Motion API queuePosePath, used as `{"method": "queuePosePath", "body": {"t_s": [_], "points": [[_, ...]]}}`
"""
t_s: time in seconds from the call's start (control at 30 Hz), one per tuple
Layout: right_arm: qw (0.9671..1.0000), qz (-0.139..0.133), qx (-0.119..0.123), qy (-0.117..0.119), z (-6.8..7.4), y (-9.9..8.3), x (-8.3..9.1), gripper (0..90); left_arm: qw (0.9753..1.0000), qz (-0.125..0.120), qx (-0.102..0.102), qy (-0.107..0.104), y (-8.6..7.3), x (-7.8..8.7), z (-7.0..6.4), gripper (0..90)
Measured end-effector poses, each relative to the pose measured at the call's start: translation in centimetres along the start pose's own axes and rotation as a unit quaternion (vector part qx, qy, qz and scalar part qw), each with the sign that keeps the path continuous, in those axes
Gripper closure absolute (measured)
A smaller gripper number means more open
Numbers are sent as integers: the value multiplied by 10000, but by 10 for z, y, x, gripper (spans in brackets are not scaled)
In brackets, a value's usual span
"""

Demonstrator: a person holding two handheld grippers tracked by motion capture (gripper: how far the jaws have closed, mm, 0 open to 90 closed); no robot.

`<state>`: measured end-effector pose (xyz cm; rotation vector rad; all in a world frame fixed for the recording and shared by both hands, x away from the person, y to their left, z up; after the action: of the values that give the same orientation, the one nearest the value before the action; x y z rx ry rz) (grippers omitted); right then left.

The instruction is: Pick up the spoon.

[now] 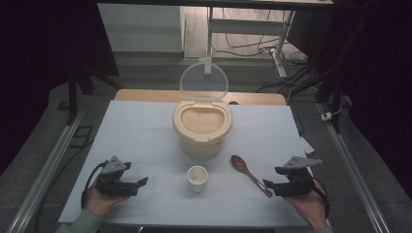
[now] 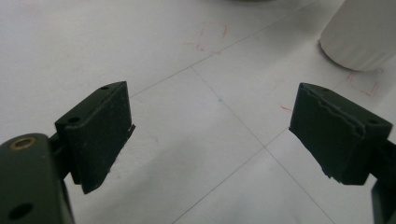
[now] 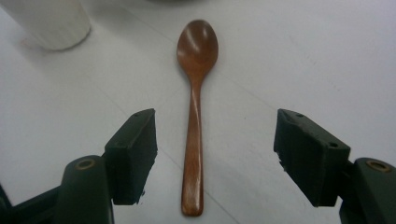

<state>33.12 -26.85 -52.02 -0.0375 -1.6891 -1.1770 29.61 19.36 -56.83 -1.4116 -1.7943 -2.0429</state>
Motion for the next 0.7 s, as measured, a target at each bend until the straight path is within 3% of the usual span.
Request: {"method": "queuePosePath", "body": {"t_s": [0.2, 0.33, 0.5, 0.7], "points": [[9984, 563, -10, 42, 6, 11, -2, 312, 10000, 38, -29, -12, 0, -1, -1, 128], [9971, 741, 134, 80, 11, 18, -5, 312, 10000, 82, -46, -8, -1, -3, -1, 127], [9942, 1030, 261, 143, 19, 24, -11, 312, 9999, 105, -57, -8, -2, -4, -1, 127], [9882, 1492, 303, 187, 23, 17, -24, 326, 9999, 139, -70, -9, -2, -5, -1, 124]]}}
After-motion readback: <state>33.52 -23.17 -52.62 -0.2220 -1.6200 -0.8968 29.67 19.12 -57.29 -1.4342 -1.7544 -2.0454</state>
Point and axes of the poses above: each handheld gripper's, and its own axes: x roughly backward along the jaws, y roughly out of its top, z roughly to its left, the point moved 8 cm from there along -x, roughly forward along the jaws, and after that the axes turned 1 degree about z, right-handed, at the moved point
